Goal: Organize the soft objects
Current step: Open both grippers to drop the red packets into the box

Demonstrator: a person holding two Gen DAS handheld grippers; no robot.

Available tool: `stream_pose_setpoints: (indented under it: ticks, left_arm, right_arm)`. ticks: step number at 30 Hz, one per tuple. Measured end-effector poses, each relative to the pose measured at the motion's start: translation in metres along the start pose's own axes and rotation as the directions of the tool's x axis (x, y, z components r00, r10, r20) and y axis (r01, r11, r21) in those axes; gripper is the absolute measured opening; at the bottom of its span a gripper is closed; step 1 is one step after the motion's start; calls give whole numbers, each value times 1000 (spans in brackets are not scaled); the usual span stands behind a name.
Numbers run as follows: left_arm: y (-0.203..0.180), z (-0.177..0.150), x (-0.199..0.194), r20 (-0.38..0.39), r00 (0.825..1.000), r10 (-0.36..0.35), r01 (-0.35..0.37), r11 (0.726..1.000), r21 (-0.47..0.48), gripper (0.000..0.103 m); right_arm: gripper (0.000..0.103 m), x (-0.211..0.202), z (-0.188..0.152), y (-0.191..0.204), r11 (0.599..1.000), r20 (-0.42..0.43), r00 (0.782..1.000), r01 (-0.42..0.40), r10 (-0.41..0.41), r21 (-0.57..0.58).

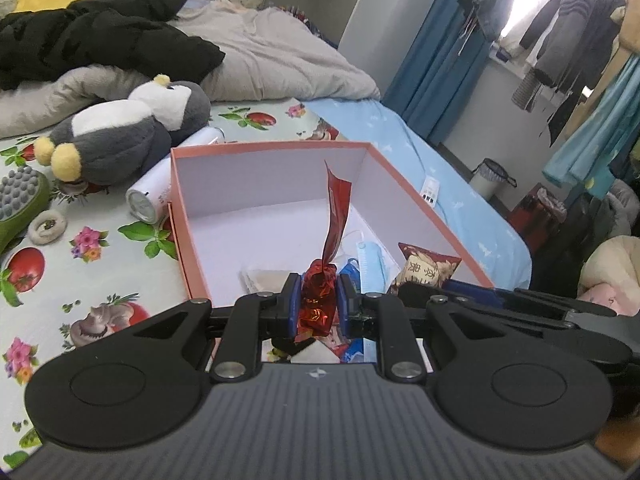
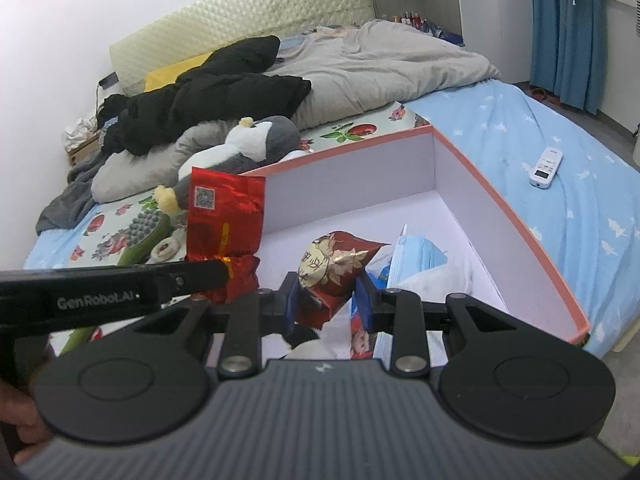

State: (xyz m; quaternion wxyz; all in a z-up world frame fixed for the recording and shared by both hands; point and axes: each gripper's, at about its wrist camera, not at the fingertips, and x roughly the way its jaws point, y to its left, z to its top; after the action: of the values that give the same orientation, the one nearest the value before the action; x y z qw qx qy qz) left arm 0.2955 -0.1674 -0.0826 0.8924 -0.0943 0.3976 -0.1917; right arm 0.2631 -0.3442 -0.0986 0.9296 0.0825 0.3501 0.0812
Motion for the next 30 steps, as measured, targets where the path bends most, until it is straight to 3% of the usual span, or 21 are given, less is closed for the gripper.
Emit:
stream_pose_setpoints:
  ticks: [9,10,12,15,22,30]
  left_arm:
    - [6,19,43,-46,999,8,-8,1000,14,24]
    - [6,20,47,-58,998,4,-2,1000,20,27]
    - [9,21,53,-70,998,6,-6,1000,5,47]
    - [10,22,56,-63,998,21,-20,1000,17,48]
    - [9,21,38,-37,999,25,-24,999,21,48]
    - [4,16,-16,32,999,17,-19,999,42,48]
  right_arm:
    - [35,34,9,-20,1000,-30,1000,4,-3,30]
    - [40,38,9,-23,999,-40,999,5,-4,37]
    - [52,44,9,-26,999,-59,998,6,-3,50]
    - [54,46,7,-28,999,-59,998,12,-9,53]
    - [53,34,9,-20,999,-32,999,13,-11,48]
    - [53,-6,7,0,1000,37,999,-1,0,25]
